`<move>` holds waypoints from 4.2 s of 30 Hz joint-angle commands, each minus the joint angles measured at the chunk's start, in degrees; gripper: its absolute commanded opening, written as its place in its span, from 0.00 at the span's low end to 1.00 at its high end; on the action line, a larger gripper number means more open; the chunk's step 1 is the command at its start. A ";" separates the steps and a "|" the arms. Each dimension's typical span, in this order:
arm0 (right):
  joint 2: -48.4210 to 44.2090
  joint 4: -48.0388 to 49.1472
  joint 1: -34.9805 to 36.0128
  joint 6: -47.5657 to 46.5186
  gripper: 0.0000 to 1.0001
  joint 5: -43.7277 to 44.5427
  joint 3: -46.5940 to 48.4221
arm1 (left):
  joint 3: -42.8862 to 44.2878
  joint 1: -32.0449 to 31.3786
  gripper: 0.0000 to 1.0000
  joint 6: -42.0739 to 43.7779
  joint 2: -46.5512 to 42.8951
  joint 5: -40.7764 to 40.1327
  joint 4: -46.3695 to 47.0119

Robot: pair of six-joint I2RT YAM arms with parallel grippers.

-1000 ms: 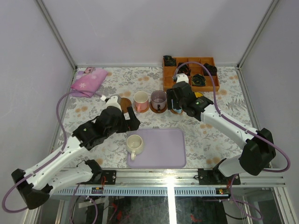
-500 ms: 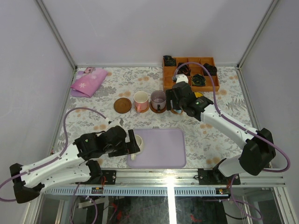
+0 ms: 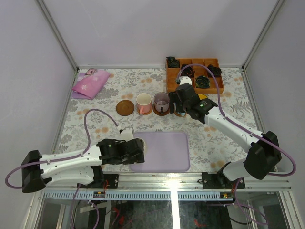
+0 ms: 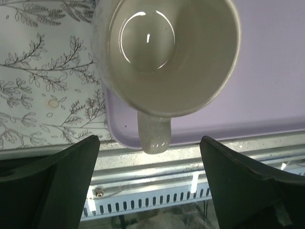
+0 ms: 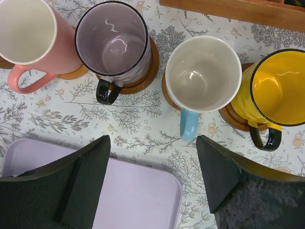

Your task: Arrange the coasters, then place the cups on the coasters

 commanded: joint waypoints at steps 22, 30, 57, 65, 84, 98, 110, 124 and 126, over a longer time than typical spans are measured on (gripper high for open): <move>-1.67 0.25 -0.47 0.73 0.80 -1.00 0.20 | -4.86 -6.42 0.37 0.99 9.42 -12.72 12.75; -1.40 0.06 -0.47 1.25 0.80 -1.94 0.07 | -4.85 -7.82 0.00 0.73 10.68 -12.78 12.66; -3.33 0.78 -0.47 0.51 0.80 -0.89 -0.13 | 5.10 2.56 0.00 4.28 2.66 -35.36 4.20; -3.22 1.35 -0.47 0.03 0.80 -0.38 0.33 | 1.98 24.82 0.00 33.75 -0.68 -21.61 22.81; -3.97 1.15 -0.47 -0.80 0.79 4.59 0.78 | 11.26 48.47 0.00 55.65 23.42 4.27 44.21; -3.16 0.82 -0.47 -0.65 0.79 4.45 1.20 | 16.21 50.33 0.00 55.93 32.48 3.89 47.60; -1.76 0.74 -0.47 -0.54 0.79 3.56 1.75 | 16.31 51.31 0.00 56.10 34.51 4.55 48.86; -1.66 0.56 -0.47 -0.14 0.79 3.12 1.41 | 15.51 51.40 0.00 54.89 35.17 4.45 48.86; -1.66 0.56 -0.47 -0.11 0.79 2.95 1.27 | 15.30 51.39 0.00 54.67 35.20 3.92 48.67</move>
